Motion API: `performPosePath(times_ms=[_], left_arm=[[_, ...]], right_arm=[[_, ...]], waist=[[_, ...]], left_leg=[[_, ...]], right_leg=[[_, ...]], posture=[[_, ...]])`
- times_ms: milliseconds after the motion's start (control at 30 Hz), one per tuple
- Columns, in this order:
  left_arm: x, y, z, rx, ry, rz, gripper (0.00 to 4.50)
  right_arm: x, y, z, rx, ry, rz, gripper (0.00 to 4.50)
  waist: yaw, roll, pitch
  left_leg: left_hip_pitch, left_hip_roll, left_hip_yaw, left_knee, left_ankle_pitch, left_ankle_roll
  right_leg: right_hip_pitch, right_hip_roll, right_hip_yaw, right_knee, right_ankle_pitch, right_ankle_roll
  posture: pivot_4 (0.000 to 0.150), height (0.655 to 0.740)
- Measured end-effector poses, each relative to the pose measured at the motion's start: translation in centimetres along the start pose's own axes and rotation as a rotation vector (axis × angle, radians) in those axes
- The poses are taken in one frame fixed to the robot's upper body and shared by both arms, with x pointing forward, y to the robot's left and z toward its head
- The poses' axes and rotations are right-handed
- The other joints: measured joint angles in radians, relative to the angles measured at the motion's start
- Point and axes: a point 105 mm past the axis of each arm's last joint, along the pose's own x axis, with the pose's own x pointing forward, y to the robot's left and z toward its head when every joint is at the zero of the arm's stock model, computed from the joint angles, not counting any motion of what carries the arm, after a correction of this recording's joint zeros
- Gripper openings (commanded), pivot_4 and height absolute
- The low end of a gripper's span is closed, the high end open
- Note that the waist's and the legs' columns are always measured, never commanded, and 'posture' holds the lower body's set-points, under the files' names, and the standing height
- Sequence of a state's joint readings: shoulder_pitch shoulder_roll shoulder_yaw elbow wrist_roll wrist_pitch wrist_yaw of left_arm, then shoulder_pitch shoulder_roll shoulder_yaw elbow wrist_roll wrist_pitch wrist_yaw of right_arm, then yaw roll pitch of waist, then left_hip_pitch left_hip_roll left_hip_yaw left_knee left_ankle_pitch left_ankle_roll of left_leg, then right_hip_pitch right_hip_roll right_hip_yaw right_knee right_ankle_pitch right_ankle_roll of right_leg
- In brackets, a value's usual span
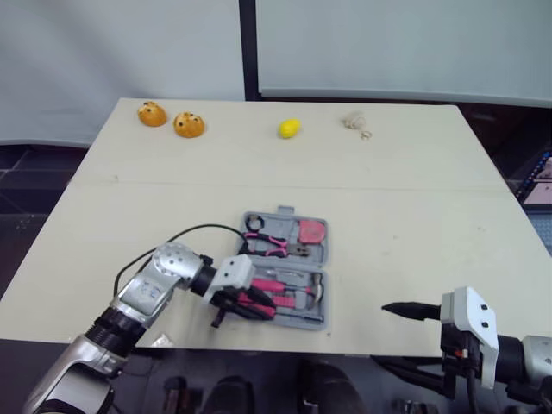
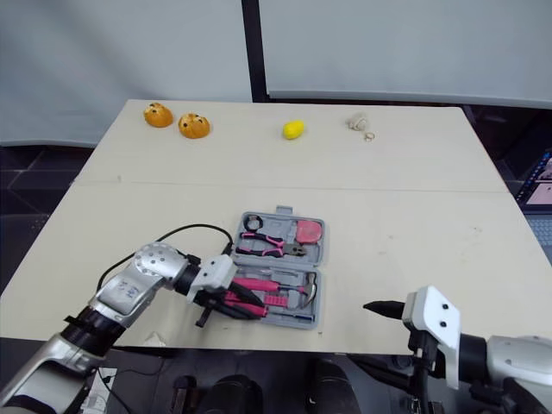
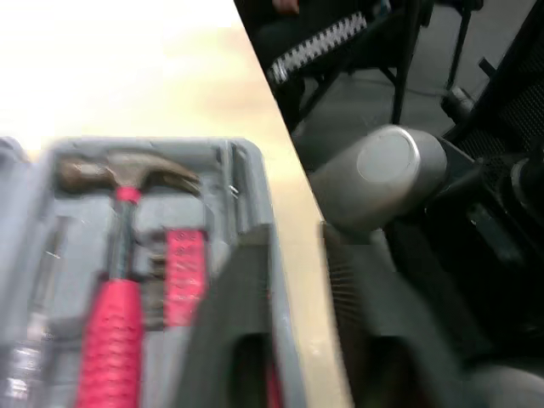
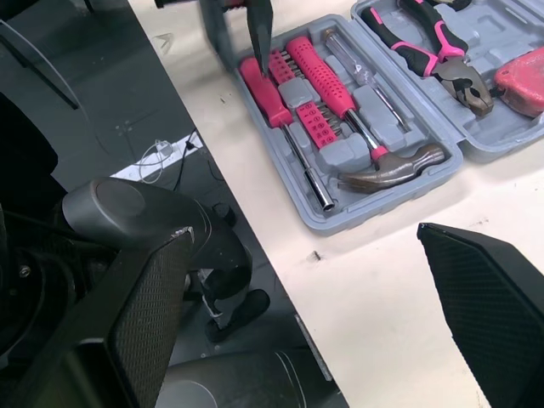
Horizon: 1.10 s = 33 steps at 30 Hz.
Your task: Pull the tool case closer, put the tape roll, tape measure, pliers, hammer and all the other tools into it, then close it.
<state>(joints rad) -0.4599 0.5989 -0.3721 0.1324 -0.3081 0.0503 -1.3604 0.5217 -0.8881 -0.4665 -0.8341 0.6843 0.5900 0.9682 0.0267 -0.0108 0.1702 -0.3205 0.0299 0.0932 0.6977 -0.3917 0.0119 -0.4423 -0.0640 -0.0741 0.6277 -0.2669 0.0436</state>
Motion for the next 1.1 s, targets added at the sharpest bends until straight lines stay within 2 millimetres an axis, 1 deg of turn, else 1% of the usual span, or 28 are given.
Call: performPosePath(times_ms=[67,167,367,467,867,967,1100], left_arm=[[0.2,0.2,-0.9,-0.013,-0.019,0.002,0.03],[0.3,0.1,-2.2,-0.008,0.007,0.001,0.03],[0.2,0.2,-3.9,-0.017,0.068,0.017,0.03],[0.5,0.3,-4.3,-0.015,0.084,0.020,0.03],[0.8,0.7,-4.8,0.058,0.163,0.036,0.03],[1.0,0.8,-4.9,0.089,0.187,0.035,0.03],[1.1,0.8,-5.2,0.128,0.224,0.031,0.03]], right_arm=[[0.0,-0.1,0.1,-0.008,-0.003,-0.002,4.50],[0.0,-0.2,0.2,-0.013,-0.003,-0.004,4.50],[0.1,-0.2,0.3,-0.018,-0.005,-0.002,4.50],[0.2,-0.2,0.2,-0.018,-0.003,0.002,4.50],[0.3,-0.2,0.0,-0.009,0.001,0.001,4.50],[0.2,-0.3,-0.1,-0.005,0.003,-0.001,4.50],[0.2,-0.4,-0.1,-0.004,0.003,-0.005,4.50]], waist=[[0.000,0.000,0.000],[-0.002,0.000,0.000],[-0.001,0.000,0.000],[-0.001,0.000,0.000],[-0.001,0.001,-0.006],[-0.001,0.003,-0.010],[-0.002,0.004,-0.017]], left_leg=[[0.000,0.000,0.000,0.000,0.000,0.000],[0.000,0.000,0.000,0.000,0.000,0.000],[0.000,0.000,0.000,0.000,-0.001,0.002],[0.000,0.000,0.000,0.000,-0.002,0.002],[0.002,0.000,0.000,-0.001,-0.003,0.005],[0.003,0.001,0.000,-0.002,-0.006,0.007],[0.013,0.001,0.000,-0.007,-0.007,0.008]], right_leg=[[0.000,0.000,0.000,0.000,0.000,0.000],[0.000,0.000,0.000,0.000,0.000,0.000],[0.000,0.000,0.000,0.000,0.000,0.000],[0.000,-0.001,0.000,0.000,0.000,0.001],[0.001,-0.002,-0.001,-0.001,0.000,0.001],[0.007,-0.002,-0.001,-0.002,0.000,0.000],[0.016,-0.002,-0.002,-0.006,0.000,0.000]], posture=[[0.150,0.7292],[0.150,0.7292],[0.150,0.7292],[0.150,0.7292],[0.150,0.7292],[0.150,0.7292],[0.150,0.7292]])
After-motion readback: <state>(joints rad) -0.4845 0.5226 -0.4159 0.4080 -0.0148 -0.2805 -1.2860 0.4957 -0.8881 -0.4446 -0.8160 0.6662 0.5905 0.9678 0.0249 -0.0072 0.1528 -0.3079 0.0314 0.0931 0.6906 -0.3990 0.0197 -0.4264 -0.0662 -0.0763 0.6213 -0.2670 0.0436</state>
